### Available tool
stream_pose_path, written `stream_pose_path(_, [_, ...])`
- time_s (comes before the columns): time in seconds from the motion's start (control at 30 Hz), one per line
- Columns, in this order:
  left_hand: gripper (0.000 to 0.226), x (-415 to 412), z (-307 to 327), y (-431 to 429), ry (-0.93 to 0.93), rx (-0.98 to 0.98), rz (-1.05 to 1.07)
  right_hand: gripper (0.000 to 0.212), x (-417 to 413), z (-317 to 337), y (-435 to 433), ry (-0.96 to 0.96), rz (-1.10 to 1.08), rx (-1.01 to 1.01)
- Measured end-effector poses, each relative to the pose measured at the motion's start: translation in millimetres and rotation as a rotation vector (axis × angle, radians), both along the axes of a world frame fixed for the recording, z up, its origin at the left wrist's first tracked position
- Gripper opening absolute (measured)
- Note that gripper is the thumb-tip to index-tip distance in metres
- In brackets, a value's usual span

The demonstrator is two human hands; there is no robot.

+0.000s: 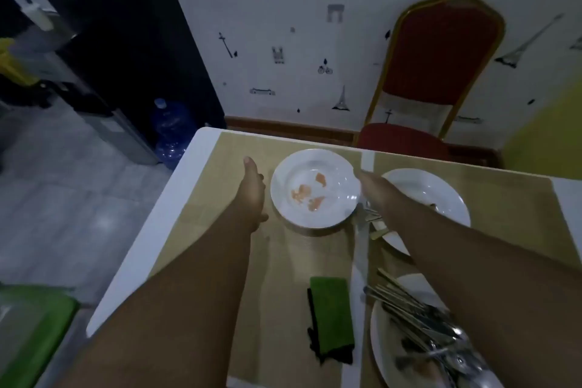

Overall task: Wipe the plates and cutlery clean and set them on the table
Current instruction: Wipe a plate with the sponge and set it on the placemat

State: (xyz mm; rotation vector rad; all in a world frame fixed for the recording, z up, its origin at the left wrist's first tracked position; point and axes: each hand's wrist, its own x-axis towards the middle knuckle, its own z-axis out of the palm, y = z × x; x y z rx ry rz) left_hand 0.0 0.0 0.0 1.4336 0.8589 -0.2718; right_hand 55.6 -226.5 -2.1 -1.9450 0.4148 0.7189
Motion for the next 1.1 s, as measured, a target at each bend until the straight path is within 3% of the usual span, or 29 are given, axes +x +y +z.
stream_pose_path(0.3, [0.101, 56.1, -50.6, 35.7, 0.140, -0.182, 0.013, 0.088, 57.0, -38.7, 23.2, 0.147, -0.297, 0.078])
stream_pose_path(0.5, [0.099, 69.2, -66.4, 38.7, 0.160, -0.258, 0.001, 0.073, 70.4, -51.6, 31.9, 0.174, -0.298, 0.077])
stream_pose_path(0.6, [0.095, 75.4, -68.7, 37.5, 0.161, -0.269, -0.068, 0.085, 73.2, -60.9, 30.6, 0.209, -0.309, 0.112])
stream_pose_path(0.77, [0.074, 77.9, -64.9, 36.0, 0.156, -0.260, -0.099, 0.082, 77.4, -62.4, 32.4, 0.224, -0.351, 0.136])
stream_pose_path(1.1, [0.069, 76.1, -60.2, 35.5, 0.172, -0.248, -0.084, 0.085, 80.5, -55.4, 29.9, 0.288, -0.366, 0.203])
